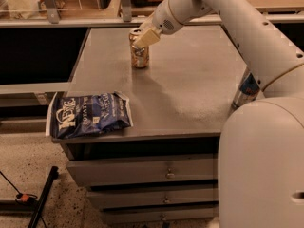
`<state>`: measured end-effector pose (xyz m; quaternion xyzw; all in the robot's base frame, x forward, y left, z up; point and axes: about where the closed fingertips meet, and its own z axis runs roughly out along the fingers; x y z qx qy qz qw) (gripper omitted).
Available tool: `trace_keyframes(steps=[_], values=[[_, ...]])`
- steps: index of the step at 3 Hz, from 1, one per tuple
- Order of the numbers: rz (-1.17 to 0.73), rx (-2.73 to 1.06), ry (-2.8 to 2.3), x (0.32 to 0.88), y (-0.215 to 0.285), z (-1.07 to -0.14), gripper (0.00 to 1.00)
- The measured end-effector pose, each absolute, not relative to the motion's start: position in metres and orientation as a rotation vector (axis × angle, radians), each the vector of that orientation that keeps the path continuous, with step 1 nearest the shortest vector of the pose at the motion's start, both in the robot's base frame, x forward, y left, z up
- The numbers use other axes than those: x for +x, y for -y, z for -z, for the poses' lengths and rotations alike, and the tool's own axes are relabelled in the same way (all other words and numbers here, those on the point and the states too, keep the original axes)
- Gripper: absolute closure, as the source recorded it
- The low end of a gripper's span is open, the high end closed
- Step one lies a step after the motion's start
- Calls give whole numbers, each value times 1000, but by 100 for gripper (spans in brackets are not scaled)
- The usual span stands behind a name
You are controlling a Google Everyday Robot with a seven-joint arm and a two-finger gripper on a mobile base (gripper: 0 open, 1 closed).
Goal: Move orange can near blue chip bag
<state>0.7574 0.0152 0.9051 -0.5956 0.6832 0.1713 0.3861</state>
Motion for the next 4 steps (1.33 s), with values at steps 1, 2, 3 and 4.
trace_keyframes(steps=[1, 2, 3, 4], values=[[-432, -1515, -1741, 758, -13, -908, 87], [-446, -1506, -1725, 747, -9, -924, 100], [-455, -1496, -1705, 728, -4, -940, 100], [-463, -1511, -1696, 704, -5, -946, 100]])
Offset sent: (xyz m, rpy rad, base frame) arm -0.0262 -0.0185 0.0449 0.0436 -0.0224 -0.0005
